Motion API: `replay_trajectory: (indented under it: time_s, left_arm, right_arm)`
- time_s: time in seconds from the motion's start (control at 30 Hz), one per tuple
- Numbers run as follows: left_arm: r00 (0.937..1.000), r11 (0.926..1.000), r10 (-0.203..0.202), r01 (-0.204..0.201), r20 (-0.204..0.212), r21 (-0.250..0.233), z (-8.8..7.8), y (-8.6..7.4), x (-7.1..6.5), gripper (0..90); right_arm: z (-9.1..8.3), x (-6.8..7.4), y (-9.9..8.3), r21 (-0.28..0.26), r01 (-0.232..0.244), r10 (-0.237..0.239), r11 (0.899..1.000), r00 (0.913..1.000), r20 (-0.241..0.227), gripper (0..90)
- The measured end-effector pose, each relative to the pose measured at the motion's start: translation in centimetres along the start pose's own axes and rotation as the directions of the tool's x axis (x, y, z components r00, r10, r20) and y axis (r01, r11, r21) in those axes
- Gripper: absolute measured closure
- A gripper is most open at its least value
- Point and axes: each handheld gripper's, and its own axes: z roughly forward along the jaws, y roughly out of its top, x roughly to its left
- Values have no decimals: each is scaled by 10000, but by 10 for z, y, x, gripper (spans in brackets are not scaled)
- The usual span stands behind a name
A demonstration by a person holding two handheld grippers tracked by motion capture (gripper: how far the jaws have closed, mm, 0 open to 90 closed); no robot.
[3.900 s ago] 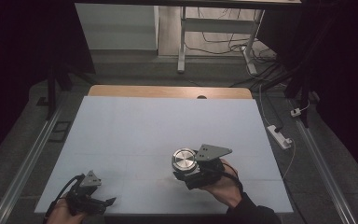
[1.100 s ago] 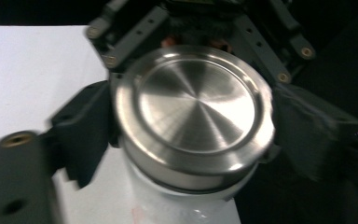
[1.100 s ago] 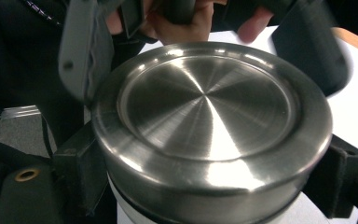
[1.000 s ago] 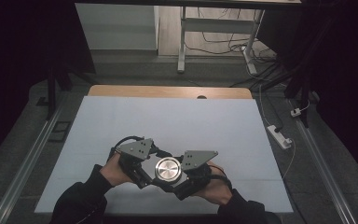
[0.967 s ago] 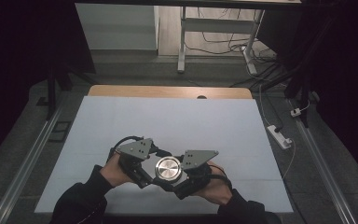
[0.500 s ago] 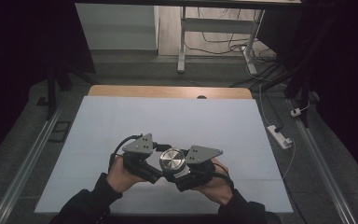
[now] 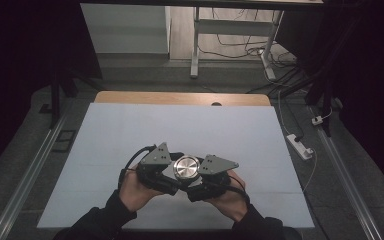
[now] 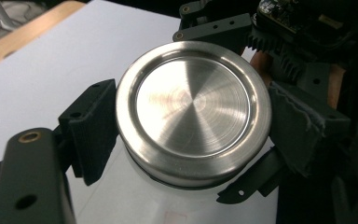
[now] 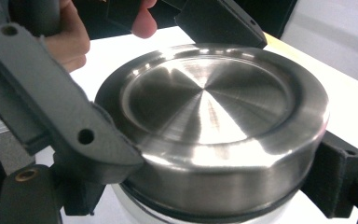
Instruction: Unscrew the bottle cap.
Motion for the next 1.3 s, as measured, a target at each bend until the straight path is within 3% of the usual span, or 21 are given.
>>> replay_trajectory:
  time_s: [0.07,0.17,0.23,0.3,0.33,0.37,0.43,0.5,0.53,0.57,0.6,0.63,0.67,0.77,0.83,0.9,0.93,1.0,1.13,1.2,1.3]
  left_arm:
    - [10000,9998,99,-98,16,-185,-1,0,0,207]
    - [9981,9984,21,13,611,-558,-8,4,5,163]
    - [9926,9968,234,-140,1191,-790,-14,5,11,80]
    - [9843,9943,578,-419,1667,-978,-22,4,19,76]
    - [9737,9934,737,-526,2156,-1019,-24,3,24,89]
    - [9561,9911,1088,-834,2722,-1034,-26,1,28,89]
    - [9334,9829,1795,-1568,3108,-968,-28,-4,33,85]
    - [8912,9680,2503,-2239,3784,-1130,-27,-9,35,107]
    - [8859,9662,2576,-2307,3858,-1154,-27,-10,36,108]
    - [8763,9659,2589,-2316,4062,-1159,-25,-11,37,112]
    - [8628,9625,2712,-2386,4267,-1293,-24,-12,39,123]
    - [8551,9598,2803,-2428,4362,-1409,-23,-13,39,136]
    - [8420,9592,2823,-2412,4597,-1473,-22,-14,40,149]
    - [8212,9547,2976,-2606,4869,-1440,-17,-15,40,174]
    - [8055,9508,3088,-2754,5058,-1419,-13,-15,37,183]
    - [8057,9456,3227,-2969,4968,-1327,-12,-15,34,181]
    - [8099,9437,3287,-3018,4859,-1353,-13,-14,33,185]
    - [8285,9451,3258,-2981,4556,-1337,-14,-14,32,189]
    - [8967,9578,2871,-2628,3369,-1168,-13,-11,29,203]
    - [9329,9712,2369,-2200,2712,-918,-10,-9,26,210]
    - [9645,9852,1653,-1518,2062,-794,-5,-7,24,209]
  right_arm:
    - [-1,0,0,-195,-51,50,9998,10000,-15,148]
    - [-2,0,1,-287,-76,72,9996,9999,-127,148]
    - [-1,-1,0,-279,-14,5,9996,9995,-305,148]
    - [-1,-1,-1,-272,-106,88,9996,9977,-672,148]
    - [0,-3,-1,-273,-111,77,9996,9926,-1208,148]
    - [0,-3,-1,-273,-111,77,9996,9926,-1208,148]
    - [0,-2,-1,-353,3,-66,9994,9842,-1769,148]
    - [0,-1,0,-381,220,-300,9990,9738,-2255,148]
    - [0,0,0,-437,234,-336,9988,9674,-2510,148]
    - [0,1,0,-465,284,-398,9985,9630,-2667,148]
    - [0,2,0,-496,349,-476,9982,9570,-2861,148]
    - [0,3,0,-510,476,-610,9976,9495,-3079,148]
    - [1,4,0,-543,492,-640,9973,9452,-3200,148]
    - [1,7,1,-613,770,-941,9951,9270,-3631,148]
    - [2,10,1,-632,861,-1037,9943,9211,-3753,148]
    - [1,11,2,-638,825,-1008,9945,9177,-3842,148]
    - [0,11,2,-614,818,-992,9948,9173,-3856,148]
    - [0,10,3,-617,859,-1027,9944,9230,-3708,148]
    - [-1,4,2,-463,490,-607,9977,9514,-3021,148]
    - [-1,0,1,-367,232,-315,9991,9690,-2451,148]
    - [-1,-4,0,-277,28,-75,9996,9852,-1712,148]
